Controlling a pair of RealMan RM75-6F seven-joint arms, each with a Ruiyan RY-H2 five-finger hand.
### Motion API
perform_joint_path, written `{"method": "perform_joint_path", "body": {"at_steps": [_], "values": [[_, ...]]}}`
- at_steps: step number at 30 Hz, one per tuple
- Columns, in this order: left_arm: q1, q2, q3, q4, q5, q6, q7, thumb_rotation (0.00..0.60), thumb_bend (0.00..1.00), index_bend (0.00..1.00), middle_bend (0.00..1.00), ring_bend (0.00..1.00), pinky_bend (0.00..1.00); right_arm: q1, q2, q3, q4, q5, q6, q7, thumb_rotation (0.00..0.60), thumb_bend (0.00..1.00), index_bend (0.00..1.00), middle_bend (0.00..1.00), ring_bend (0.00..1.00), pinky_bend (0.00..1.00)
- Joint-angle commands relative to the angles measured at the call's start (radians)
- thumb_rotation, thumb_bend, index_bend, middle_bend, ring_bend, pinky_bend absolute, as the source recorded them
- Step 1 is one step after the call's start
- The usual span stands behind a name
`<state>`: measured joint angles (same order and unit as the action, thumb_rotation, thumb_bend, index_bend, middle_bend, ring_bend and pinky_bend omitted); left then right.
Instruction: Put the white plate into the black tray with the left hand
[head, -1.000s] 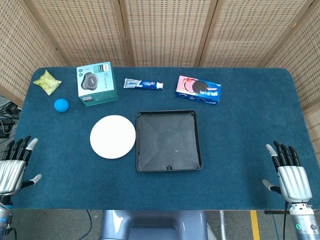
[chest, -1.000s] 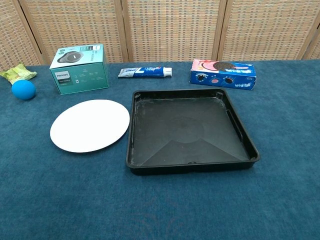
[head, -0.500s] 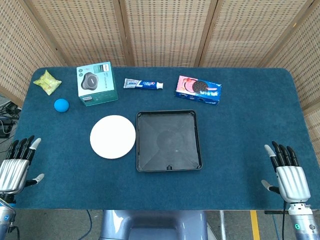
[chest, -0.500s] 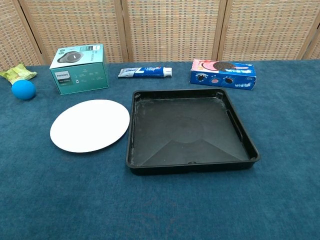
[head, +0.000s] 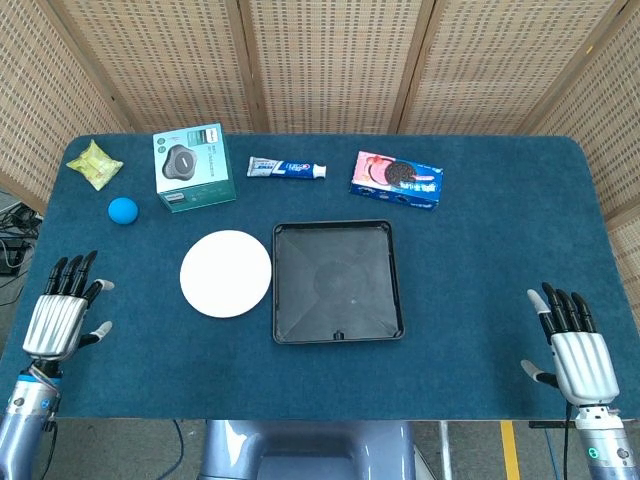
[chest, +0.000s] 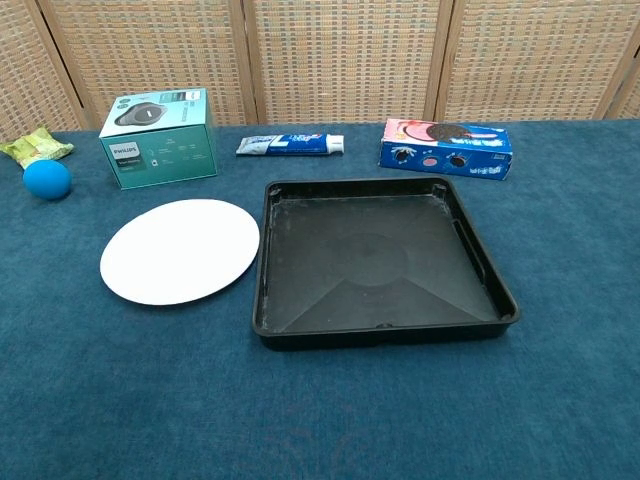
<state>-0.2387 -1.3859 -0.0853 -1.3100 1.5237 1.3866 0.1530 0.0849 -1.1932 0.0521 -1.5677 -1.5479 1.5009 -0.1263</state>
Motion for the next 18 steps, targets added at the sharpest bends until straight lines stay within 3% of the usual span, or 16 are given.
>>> {"method": "perform_joint_path", "body": {"at_steps": [1,9,18], "values": [[-0.062,-0.066,-0.011,0.09,0.006,-0.068,-0.039,0.6,0.18,0.4,0.0,0.0,0.0,0.0,-0.001,0.001,0.002,0.002,-0.001,0.004,0.6,0.23,0.09,0.0,0.0,0.0],[-0.14,-0.169,-0.012,0.22,0.034,-0.108,-0.043,0.6,0.18,0.47,0.0,0.0,0.0,-0.001,0.002,0.004,0.005,0.005,0.002,0.016,0.6,0.23,0.09,0.0,0.0,0.0],[-0.181,-0.188,-0.006,0.2,0.022,-0.157,-0.002,0.6,0.19,0.48,0.0,0.0,0.0,-0.001,0.005,0.006,0.01,0.009,0.004,0.03,0.6,0.23,0.09,0.0,0.0,0.0]]}}
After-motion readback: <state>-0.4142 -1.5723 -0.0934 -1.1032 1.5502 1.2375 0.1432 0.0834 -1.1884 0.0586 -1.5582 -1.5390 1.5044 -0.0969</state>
